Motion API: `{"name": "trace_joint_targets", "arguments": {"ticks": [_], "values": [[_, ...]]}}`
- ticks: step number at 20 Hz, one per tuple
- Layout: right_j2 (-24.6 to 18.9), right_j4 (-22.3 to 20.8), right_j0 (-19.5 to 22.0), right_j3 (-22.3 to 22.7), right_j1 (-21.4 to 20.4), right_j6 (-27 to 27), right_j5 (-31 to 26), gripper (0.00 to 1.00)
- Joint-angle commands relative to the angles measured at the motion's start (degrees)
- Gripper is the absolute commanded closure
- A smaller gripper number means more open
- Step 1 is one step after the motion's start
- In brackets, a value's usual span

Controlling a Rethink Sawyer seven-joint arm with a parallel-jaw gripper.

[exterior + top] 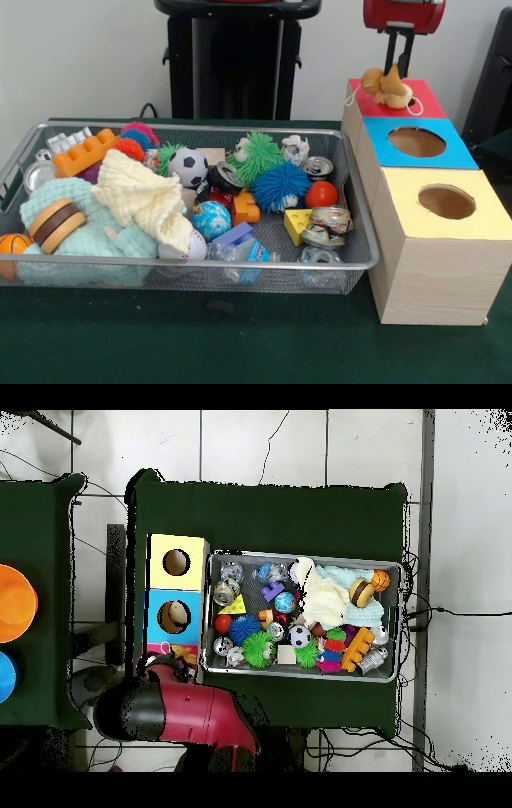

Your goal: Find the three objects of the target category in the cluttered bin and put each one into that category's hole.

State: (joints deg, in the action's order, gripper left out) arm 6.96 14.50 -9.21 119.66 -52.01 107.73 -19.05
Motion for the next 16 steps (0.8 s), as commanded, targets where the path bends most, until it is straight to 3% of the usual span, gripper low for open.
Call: {"name": "trace_joint_targets", "arguments": {"ticks": [1, 12, 16], "values": [[-4.8, 1.1, 0.7, -1.4, 1.3, 9.4, 2.7, 1.0], [-4.4, 1.1, -0.8, 2.7, -3.5, 9.8, -0.1, 1.0], [-5.9, 0.6, 0.9, 4.1, -2.7, 8.6, 2.6, 1.0]]}}
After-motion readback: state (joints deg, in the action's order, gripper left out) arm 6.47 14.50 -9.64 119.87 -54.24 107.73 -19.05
